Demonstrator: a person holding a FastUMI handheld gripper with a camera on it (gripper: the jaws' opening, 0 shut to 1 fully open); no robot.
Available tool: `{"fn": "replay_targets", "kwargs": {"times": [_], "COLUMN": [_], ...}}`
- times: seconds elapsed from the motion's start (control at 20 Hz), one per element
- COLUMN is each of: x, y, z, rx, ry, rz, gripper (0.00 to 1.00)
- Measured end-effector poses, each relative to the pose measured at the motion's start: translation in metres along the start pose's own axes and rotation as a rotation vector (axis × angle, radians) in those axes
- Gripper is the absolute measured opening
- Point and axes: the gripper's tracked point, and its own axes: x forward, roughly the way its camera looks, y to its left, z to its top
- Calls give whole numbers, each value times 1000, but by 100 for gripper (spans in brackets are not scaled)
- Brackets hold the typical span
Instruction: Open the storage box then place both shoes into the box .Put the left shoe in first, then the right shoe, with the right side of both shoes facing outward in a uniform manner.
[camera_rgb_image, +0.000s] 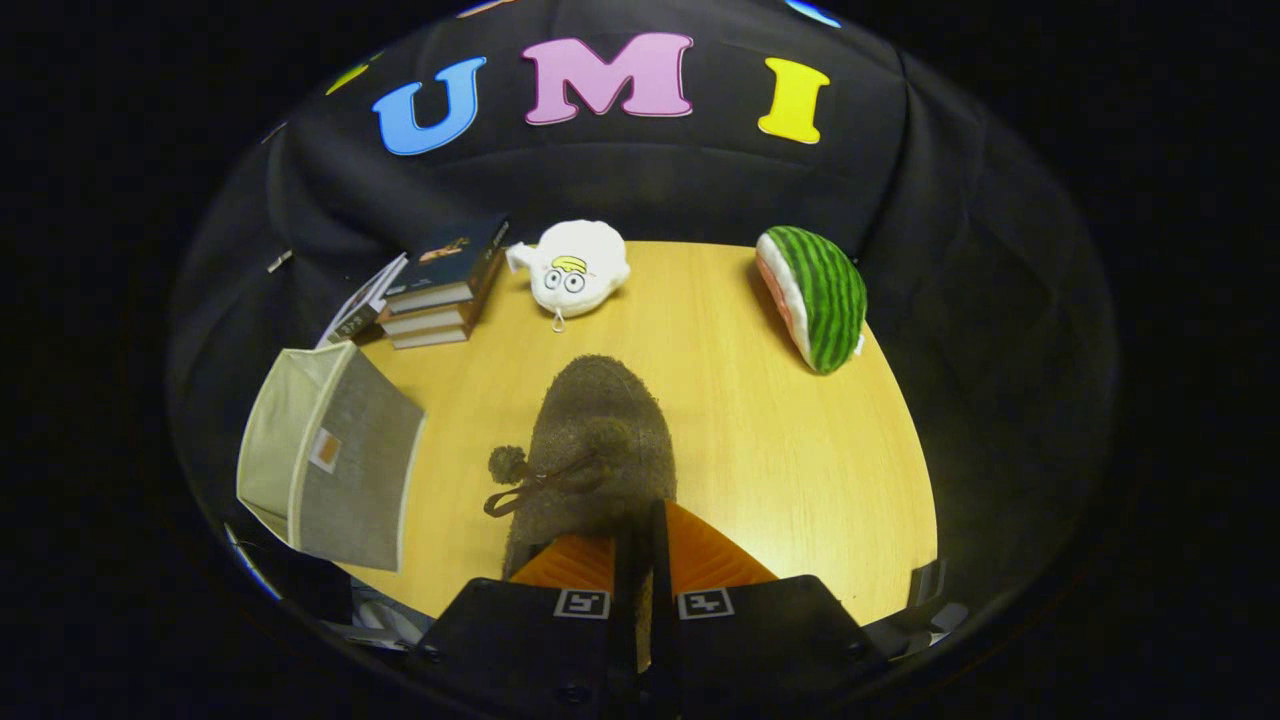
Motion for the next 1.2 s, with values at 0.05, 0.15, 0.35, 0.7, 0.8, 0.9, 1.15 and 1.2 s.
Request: {"fn": "replay_targets", "kwargs": {"times": [0.05,0.15,0.35,0.7,0.8,0.9,1.15,1.2], "x": [-7,-19,-33,-20,-11,0,24,27], "y": [21,61,148,256,272,283,293,293], "z": [10,26,47,36,28,19,1,-3], "rx": [6,10,53,77,66,61,65,65], "ry": [-8,-13,-2,111,139,165,204,216], "rz": [26,71,186,244,229,212,175,170], "gripper": [10,10,10,10,10,10,10,10]}}
